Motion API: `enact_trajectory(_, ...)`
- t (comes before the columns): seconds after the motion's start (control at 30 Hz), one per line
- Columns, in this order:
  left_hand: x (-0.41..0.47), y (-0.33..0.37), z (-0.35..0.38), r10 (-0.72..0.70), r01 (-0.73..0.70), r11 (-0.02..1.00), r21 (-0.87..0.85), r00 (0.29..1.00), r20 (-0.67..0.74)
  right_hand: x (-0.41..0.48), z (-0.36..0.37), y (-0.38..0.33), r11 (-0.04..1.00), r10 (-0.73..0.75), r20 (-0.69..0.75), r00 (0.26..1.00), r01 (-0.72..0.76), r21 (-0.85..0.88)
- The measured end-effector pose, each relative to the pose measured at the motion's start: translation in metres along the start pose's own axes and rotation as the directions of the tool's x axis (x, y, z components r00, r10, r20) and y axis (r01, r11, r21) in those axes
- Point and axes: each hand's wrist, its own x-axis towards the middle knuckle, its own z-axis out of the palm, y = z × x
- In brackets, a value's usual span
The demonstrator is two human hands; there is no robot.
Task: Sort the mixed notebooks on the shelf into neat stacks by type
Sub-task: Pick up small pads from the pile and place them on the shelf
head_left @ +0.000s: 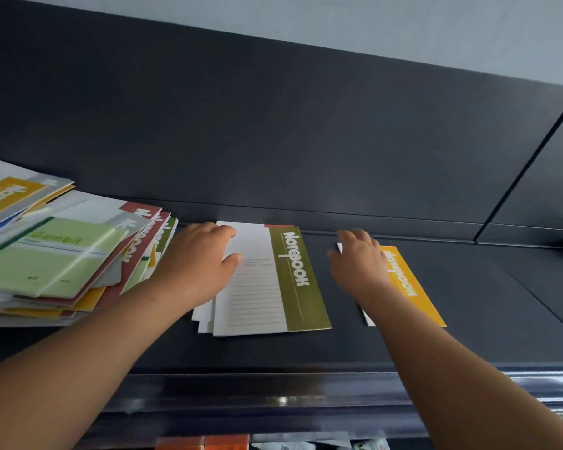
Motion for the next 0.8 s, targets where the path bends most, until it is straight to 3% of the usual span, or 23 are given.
enact_trajectory(0.27, -0.028, -0.072, -0.03, -0.128, 0.134, 0.974, 0.182, 0.991, -0.047, -0.029, 0.036, -0.128, 0.92, -0.392, 0.106, 0.914, 0.386, 0.07)
enact_trajectory(0.43, -0.055, -0.135, -0.05, -0.318, 0.321, 0.904, 0.283, 0.946, -0.057, -0.046, 0.055, -0.193, 0.839, -0.51, 0.16, 0.845, 0.448, 0.308)
enact_trajectory(0.6, -0.079, -0.173, -0.049, -0.476, 0.448, 0.85, 0.278, 0.879, 0.039, -0.051, 0.075, -0.237, 0.775, -0.459, 0.225, 0.86, 0.263, 0.574)
enact_trajectory(0.7, -0.086, -0.17, -0.047, -0.419, 0.396, 0.885, 0.243, 0.907, 0.048, -0.051, 0.082, -0.251, 0.733, -0.34, 0.358, 0.87, 0.006, 0.681)
enact_trajectory(0.8, -0.082, -0.169, -0.053, -0.359, 0.349, 0.918, 0.19, 0.933, 0.021, -0.051, 0.086, -0.259, 0.594, -0.242, 0.481, 0.842, -0.264, 0.76)
